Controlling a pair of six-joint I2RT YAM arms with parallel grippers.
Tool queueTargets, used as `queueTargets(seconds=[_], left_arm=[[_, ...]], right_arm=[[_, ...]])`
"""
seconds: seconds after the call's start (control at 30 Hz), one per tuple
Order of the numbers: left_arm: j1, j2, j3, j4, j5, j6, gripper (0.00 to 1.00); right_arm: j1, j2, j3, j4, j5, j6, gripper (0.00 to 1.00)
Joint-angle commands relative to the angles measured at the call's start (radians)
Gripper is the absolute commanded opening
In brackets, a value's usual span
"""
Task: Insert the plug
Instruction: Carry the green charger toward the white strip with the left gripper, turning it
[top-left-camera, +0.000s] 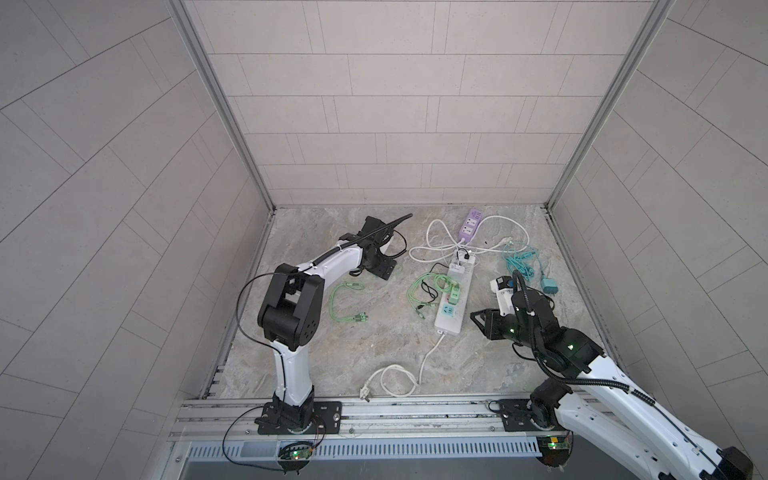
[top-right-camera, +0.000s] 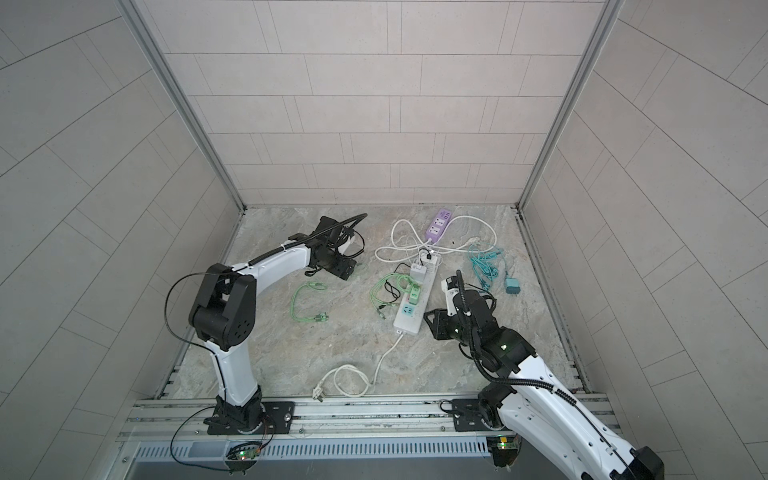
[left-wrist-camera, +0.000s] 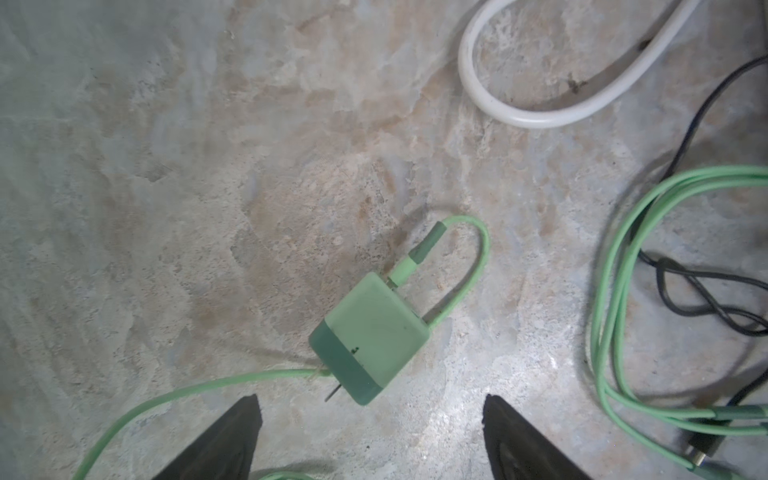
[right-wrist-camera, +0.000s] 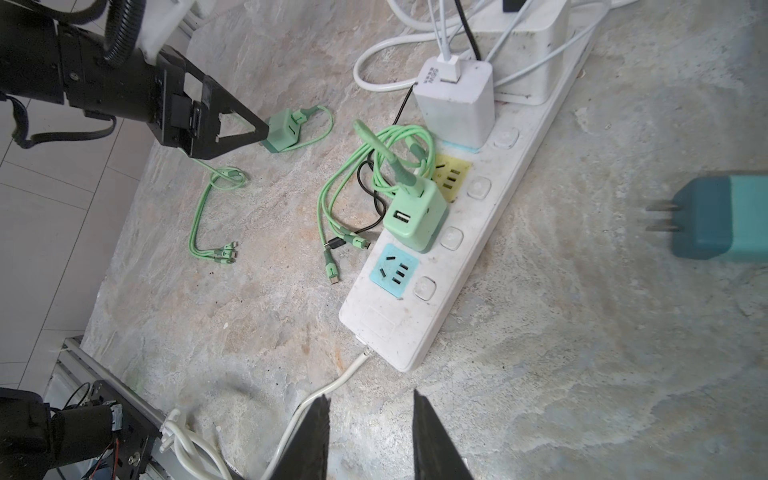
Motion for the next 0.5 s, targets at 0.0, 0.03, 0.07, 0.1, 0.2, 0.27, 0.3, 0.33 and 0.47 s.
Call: queueTargets(seconds=[0.0,0.03,0.07,0.1,0.2,0.27,0.3,0.33,0.47], left_arm=[[-0.003,0.006,0.011,-0.028,0.020,0.089,0.89],[-0.003,0.004,0.019,-0.040,0.018,0.108,0.89],[-0.002,0.002,0.025,-0.055,0.013,0.131,0.89],[0.001,-0.002,0.028,-0.063,0.015,0.161,0.89],[0.015,-0.007,0.028,-0.083,0.067,0.238,0.89],[0.022,0.003,0.037,-0.105,0.089,0.302,0.89],[0.026,0.008,0.038,-0.103,0.081,0.319,0.88],[0.031,0.012,0.041,-0.105,0.075,0.328,0.88],[0.062,0.033,0.059,-0.115,0.136,0.372,0.88]], right_arm=[[0.003,-0.018,-0.015,-0.037,0.011,-0.001,0.33],[0.004,-0.021,-0.015,-0.037,0.011,0.000,0.33],[0.004,-0.022,-0.014,-0.038,0.010,0.000,0.33],[0.004,-0.023,-0.012,-0.039,0.010,0.000,0.33],[0.004,-0.023,-0.011,-0.041,0.009,0.001,0.33],[0.003,-0.026,-0.011,-0.044,0.009,0.000,0.33],[0.004,-0.028,-0.013,-0.045,0.009,0.001,0.33],[0.003,-0.028,-0.015,-0.044,0.011,-0.001,0.33],[0.004,-0.026,-0.016,-0.042,0.009,0.000,0.33]])
